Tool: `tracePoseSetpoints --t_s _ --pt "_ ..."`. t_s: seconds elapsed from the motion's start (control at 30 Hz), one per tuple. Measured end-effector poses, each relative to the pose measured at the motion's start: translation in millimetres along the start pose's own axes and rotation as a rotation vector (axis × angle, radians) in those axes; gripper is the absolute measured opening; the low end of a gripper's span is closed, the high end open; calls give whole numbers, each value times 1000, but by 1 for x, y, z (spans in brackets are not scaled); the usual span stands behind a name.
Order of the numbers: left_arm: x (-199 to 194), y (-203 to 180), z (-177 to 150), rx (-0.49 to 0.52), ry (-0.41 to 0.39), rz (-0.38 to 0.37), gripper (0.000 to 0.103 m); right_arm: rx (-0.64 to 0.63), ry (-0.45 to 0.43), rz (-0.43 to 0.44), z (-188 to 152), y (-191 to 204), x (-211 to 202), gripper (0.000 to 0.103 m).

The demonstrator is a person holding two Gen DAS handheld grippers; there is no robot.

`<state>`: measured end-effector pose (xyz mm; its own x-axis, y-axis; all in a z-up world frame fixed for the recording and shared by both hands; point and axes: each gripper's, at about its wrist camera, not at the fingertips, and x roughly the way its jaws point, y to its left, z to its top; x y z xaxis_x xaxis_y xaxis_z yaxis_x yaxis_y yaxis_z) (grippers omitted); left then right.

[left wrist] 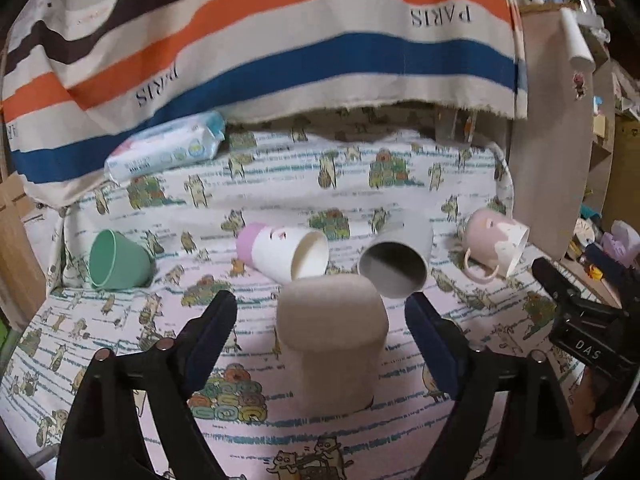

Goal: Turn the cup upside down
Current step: 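Rotate the beige cup with the left tool, closed bottom up, lower it, then open the left tool and pull it back from the standing cup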

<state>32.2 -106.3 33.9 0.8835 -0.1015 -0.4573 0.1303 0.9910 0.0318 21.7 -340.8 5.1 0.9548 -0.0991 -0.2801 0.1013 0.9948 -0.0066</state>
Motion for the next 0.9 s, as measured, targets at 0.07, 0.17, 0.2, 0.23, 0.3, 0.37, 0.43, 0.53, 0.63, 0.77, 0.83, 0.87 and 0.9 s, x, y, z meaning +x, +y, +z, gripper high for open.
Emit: tracePoseSetpoints --t_s 0.07,0.17,0.2,0.23,0.3,0.37,0.43,0.53,0.63,0.77,0.83,0.87,0.9 --pt "-5 4 1 -10 -25 -8 96 0 0 0 0 0 0 103" --pt "-15 9 1 -21 -76 -21 102 0 0 0 0 0 0 103" --pt "-18 10 1 -20 -97 -17 102 0 0 0 0 0 0 103" --pt "-23 12 1 -18 -122 -10 102 0 0 0 0 0 0 103" --pt "-31 14 0 -14 -165 4 102 0 0 0 0 0 0 103" --pt "-39 19 0 -17 -205 17 102 0 0 0 0 0 0 103" --pt "-45 27 0 -30 -231 22 102 0 0 0 0 0 0 103" --pt "-52 39 -1 -57 -259 29 103 0 0 0 0 0 0 103" --pt "-58 50 -3 -68 -288 54 103 0 0 0 0 0 0 103" --pt "-63 63 -9 -73 -313 82 102 0 0 0 0 0 0 103" --pt "-63 69 -13 -79 -318 88 102 0 0 2 0 0 0 103" --pt "-64 71 -16 -82 -318 90 102 0 0 2 0 0 0 103" --pt "-64 73 -18 -85 -319 90 102 -1 0 4 0 0 0 103"
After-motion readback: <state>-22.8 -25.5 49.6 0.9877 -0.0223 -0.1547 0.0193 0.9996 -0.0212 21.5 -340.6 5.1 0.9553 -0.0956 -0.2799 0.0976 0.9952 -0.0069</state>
